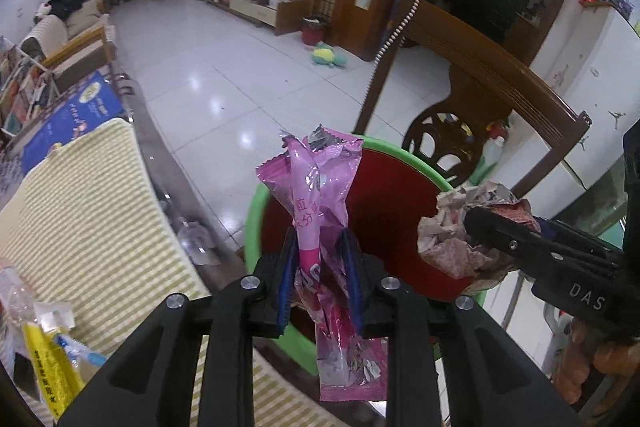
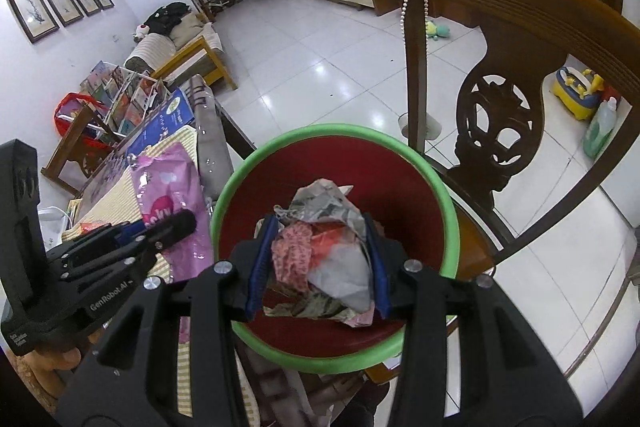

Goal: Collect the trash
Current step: 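Release the crumpled paper into the bucket while the left tool lowers the pink wrapper in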

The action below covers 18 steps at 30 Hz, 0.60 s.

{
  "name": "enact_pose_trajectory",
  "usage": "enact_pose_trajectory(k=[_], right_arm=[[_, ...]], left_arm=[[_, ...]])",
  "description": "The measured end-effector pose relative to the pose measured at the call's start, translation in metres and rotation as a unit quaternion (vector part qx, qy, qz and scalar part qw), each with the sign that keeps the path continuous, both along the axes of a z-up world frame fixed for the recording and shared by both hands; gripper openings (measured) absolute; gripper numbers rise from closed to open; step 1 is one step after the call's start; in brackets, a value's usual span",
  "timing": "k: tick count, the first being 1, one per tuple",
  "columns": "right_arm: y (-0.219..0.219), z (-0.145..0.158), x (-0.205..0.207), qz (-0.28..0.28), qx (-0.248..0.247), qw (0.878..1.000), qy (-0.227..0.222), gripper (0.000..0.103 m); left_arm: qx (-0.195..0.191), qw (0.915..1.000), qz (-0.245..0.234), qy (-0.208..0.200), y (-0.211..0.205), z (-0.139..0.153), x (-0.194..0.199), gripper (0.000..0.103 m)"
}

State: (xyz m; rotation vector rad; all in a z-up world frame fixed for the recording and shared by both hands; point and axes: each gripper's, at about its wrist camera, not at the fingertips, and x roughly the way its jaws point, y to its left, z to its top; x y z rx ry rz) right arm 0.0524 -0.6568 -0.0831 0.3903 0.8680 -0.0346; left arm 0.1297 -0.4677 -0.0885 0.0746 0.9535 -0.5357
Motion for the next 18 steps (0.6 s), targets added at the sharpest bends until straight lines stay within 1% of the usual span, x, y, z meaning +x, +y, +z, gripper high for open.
enact_pose_trajectory(k=[1,2,3,4,6,11,15,18], right_arm=[[-0.001,-0.001,0.000,-0.006,-0.001,1.000,-0.001,0.045],[-0.003,-0.001,0.000,-0.010,-0.001,1.000,0.000,0.050],[-0.004,-0.001,-0.001,-0.016,-0.001,1.000,-0.002,0.063],[-0.005,0.000,-0.003,-0.023,-0.001,1.000,-0.007,0.068],[-0.007,0.002,-0.005,-0.027,-0.001,1.000,-0.008,0.068],[0.001,0.008,-0.008,-0.024,-0.001,1.000,-0.014,0.068],[0.019,0.010,-0.006,-0.007,-0.003,1.000,-0.013,0.069],[0.041,0.010,-0.002,0.014,-0.005,1.000,-0.009,0.071]], left_arm=[[0.001,1.0000,-0.006,0.004,-0.003,-0.001,0.001,0.033],[0.003,1.0000,-0.006,0.004,-0.004,-0.002,0.002,0.054],[-0.001,1.0000,-0.003,-0.003,-0.003,0.000,0.002,0.062],[-0.007,0.9999,0.001,-0.009,0.001,0.003,0.002,0.065],[-0.011,0.9998,0.008,-0.015,0.006,0.006,0.001,0.066],[-0.004,0.9989,0.042,-0.020,0.035,0.009,-0.002,0.071],[-0.007,0.9958,0.091,-0.012,0.076,0.007,-0.011,0.071],[-0.007,0.9925,0.122,-0.008,0.107,0.003,-0.016,0.072]])
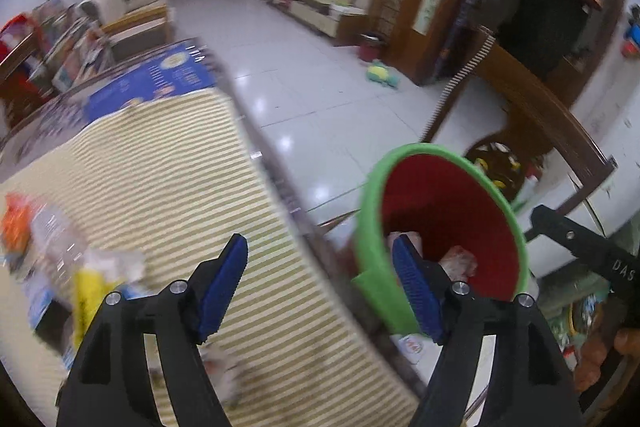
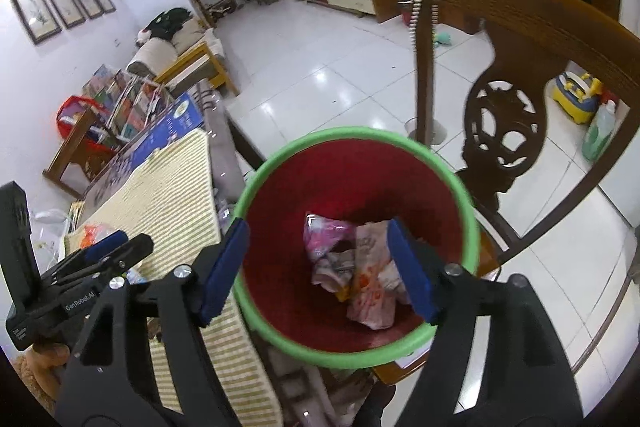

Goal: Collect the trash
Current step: 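Release the crumpled paper into the bucket while the left tool lowers the pink wrapper in, then grasp the brown cigarette box with the left tool while the right tool reaches the milk cartons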

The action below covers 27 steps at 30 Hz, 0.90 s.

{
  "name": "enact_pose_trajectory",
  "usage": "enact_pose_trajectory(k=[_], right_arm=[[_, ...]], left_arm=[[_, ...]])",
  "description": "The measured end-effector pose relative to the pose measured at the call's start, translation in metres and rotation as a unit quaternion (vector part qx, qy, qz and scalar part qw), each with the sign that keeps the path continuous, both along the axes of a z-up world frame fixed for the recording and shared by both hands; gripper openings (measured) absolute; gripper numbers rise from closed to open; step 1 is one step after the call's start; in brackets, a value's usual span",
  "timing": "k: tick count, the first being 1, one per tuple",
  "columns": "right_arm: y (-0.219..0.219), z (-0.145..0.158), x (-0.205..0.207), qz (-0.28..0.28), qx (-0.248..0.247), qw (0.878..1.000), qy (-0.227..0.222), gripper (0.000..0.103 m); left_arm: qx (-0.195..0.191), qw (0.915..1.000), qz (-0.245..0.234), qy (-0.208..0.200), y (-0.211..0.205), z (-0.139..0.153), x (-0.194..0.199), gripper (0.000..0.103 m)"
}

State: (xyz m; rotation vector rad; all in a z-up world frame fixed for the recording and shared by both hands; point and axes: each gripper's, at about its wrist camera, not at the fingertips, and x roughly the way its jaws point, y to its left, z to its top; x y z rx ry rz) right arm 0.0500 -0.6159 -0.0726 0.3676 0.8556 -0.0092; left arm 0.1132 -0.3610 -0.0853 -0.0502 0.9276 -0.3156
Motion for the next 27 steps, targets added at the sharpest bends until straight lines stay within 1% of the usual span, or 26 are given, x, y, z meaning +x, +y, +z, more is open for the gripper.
enact_pose_trajectory(k=[6,11,14,16,19,21,24,27], right_arm=[[0.049,-0.002,0.007,0.041,0.002,0.999,0.012,0.073],[0.102,-0.007,0.008,0.075,0.002,0.997,0.025,0.073],[0.129,-0.009,0.005,0.087,0.001,0.996,0.030,0.073],[0.144,-0.012,0.003,0.090,0.002,0.995,0.034,0.073],[0.168,-0.016,0.000,0.095,0.006,0.995,0.041,0.073],[0.188,-0.019,-0.003,0.103,0.007,0.994,0.047,0.073],[0.216,-0.023,-0.007,0.117,0.005,0.992,0.054,0.073],[0.238,-0.026,-0.012,0.125,0.004,0.990,0.059,0.073]], left_arm=[[0.013,0.9977,0.065,0.014,0.075,-0.011,-0.020,0.072],[0.028,0.9947,0.096,0.025,0.133,-0.020,-0.034,0.072],[0.050,0.9928,0.104,0.030,0.169,-0.028,-0.044,0.073],[0.070,0.9915,0.104,0.036,0.195,-0.036,-0.053,0.073],[0.090,0.9900,0.097,0.047,0.223,-0.046,-0.065,0.073],[0.097,0.9898,0.087,0.059,0.240,-0.053,-0.073,0.072],[0.102,0.9896,0.057,0.083,0.260,-0.070,-0.084,0.071],[0.106,0.9889,0.029,0.099,0.265,-0.084,-0.092,0.071]])
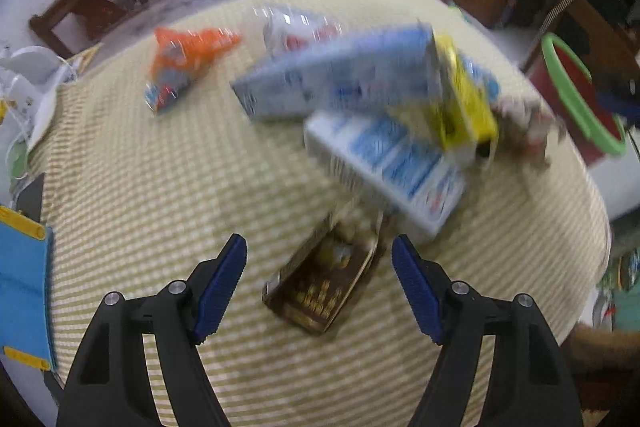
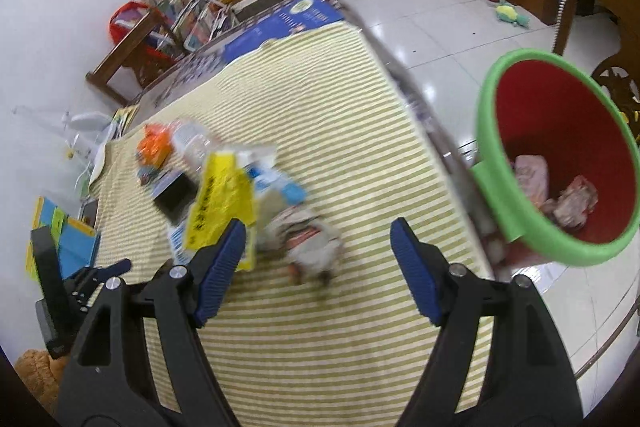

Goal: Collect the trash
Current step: 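Grasp the brown cigarette box with the left tool while the right tool reaches the milk cartons, then grasp the white milk carton with the right tool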

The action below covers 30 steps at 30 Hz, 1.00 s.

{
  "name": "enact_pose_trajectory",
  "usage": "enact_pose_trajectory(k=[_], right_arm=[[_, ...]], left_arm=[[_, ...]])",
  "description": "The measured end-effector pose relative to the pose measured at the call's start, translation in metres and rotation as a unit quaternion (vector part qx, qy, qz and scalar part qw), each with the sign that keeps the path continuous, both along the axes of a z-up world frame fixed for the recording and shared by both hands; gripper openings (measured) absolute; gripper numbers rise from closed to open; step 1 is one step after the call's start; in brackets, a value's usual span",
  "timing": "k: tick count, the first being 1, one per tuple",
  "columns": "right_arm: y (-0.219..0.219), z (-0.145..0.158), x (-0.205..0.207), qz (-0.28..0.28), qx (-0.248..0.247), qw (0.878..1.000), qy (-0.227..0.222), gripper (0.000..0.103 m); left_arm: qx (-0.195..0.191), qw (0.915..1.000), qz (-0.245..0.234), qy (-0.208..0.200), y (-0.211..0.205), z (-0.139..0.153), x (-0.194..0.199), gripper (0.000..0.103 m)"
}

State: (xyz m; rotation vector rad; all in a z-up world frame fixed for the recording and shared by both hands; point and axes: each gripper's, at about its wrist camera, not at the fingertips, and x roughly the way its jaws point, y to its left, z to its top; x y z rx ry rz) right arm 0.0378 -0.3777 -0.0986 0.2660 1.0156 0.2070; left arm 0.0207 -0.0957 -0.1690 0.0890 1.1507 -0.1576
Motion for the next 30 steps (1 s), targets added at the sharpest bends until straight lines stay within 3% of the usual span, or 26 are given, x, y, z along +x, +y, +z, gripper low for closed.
enact_pose_trajectory(k=[7,13,22,30], right_arm=[[0.049,-0.003,-0.014,0.014,-0.003,1.000,0.005,0.073],[0.092,-0.009,-0.016,0.038,0.001,0.999,0.011,0.073],[0.151,-0.027,0.000,0.093,-0.005,0.995,0.033,0.073],[0.181,-0.058,0.028,0.118,-0.063,0.989,0.060,0.070]], left_arm=[[-0.025,0.9987,-0.014,0.042,0.013,-0.032,0.005,0.055],[-0.060,0.9977,-0.012,0.030,0.031,-0.024,0.016,0.041],[-0.078,0.9964,0.034,-0.009,0.085,0.001,0.017,0.040],[-0.085,0.9949,0.046,-0.030,0.101,0.006,0.028,0.041]])
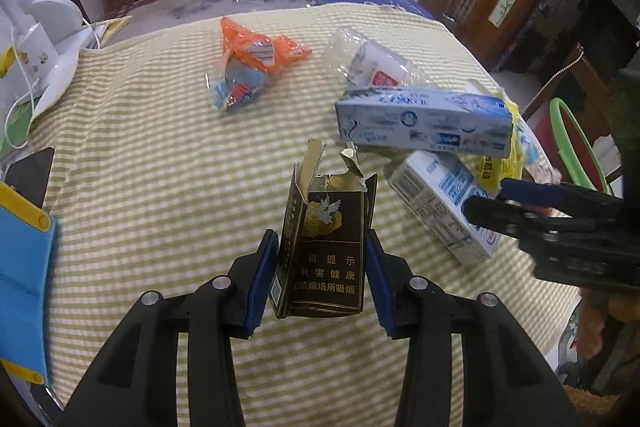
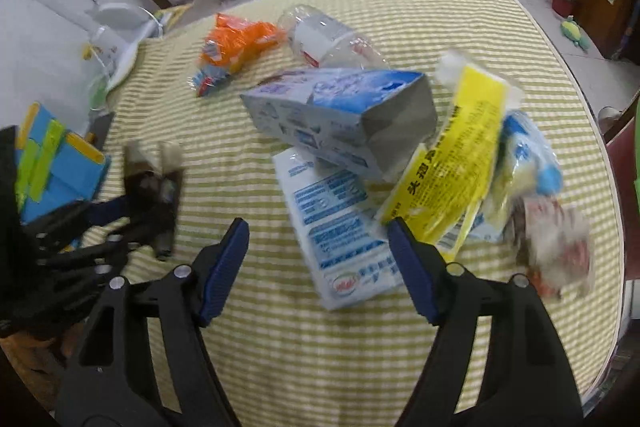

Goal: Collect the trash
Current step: 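Grasp the white milk carton with the right tool, then carry the milk carton toward the bucket while the left tool carries the cigarette box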

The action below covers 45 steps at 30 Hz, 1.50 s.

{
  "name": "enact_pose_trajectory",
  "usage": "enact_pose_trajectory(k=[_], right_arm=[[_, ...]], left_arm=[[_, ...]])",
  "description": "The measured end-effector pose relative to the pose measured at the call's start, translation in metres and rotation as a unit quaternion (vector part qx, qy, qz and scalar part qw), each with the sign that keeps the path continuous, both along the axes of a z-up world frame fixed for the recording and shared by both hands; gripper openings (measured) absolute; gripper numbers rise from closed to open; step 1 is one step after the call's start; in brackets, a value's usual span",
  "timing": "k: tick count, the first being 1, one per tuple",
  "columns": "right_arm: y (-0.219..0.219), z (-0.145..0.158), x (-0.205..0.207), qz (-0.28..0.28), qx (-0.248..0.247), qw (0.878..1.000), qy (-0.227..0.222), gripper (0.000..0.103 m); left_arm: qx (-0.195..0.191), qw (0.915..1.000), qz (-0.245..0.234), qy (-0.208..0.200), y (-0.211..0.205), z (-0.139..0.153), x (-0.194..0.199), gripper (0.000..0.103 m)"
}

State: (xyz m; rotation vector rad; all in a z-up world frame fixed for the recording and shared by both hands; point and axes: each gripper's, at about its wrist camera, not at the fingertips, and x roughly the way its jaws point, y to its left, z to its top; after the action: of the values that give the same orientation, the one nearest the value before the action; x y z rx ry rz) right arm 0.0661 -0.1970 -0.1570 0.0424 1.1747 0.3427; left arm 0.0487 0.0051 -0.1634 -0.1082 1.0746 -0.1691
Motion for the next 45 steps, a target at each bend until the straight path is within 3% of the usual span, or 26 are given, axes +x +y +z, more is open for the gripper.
enact_pose_trajectory(k=[7,8,9,13,18,23,29,36,45], right_arm=[[0.009,-0.021,0.011,0.014,-0.029,0.999,0.025,0.069],[0.012,-0.022,0.011,0.020,-0.036,0.999,0.023,0.067],[0.015,-0.023,0.011,0.025,-0.040,0.999,0.024,0.058],[0.019,-0.021,0.007,0.036,-0.039,0.998,0.023,0.057],[0.020,-0.001,-0.010,0.043,0.005,0.999,0.011,0.055],[0.018,0.032,-0.027,0.048,0.034,0.998,-0.030,0.055],[-0.014,0.064,-0.041,0.007,0.055,0.996,-0.074,0.055],[-0.046,0.068,-0.051,-0.043,0.061,0.994,-0.085,0.055],[-0.074,0.072,-0.067,-0.091,0.064,0.989,-0.098,0.055]], left_arm=[[-0.014,0.9998,0.008,0.008,0.009,-0.002,-0.008,0.041],[-0.015,0.9998,0.009,0.009,0.010,-0.003,-0.008,0.041],[-0.016,0.9998,0.010,0.011,0.010,-0.003,-0.008,0.041],[-0.015,0.9998,0.013,0.010,0.010,-0.003,-0.004,0.041],[-0.008,0.9999,0.011,0.001,0.005,0.003,0.000,0.041],[-0.004,0.9999,0.010,-0.010,-0.003,0.012,-0.002,0.041],[0.002,0.9996,-0.001,-0.028,-0.014,0.023,-0.011,0.041],[0.006,0.9996,-0.020,-0.021,-0.032,0.021,-0.017,0.041],[0.015,0.9969,-0.066,-0.040,-0.064,0.033,-0.014,0.041]])
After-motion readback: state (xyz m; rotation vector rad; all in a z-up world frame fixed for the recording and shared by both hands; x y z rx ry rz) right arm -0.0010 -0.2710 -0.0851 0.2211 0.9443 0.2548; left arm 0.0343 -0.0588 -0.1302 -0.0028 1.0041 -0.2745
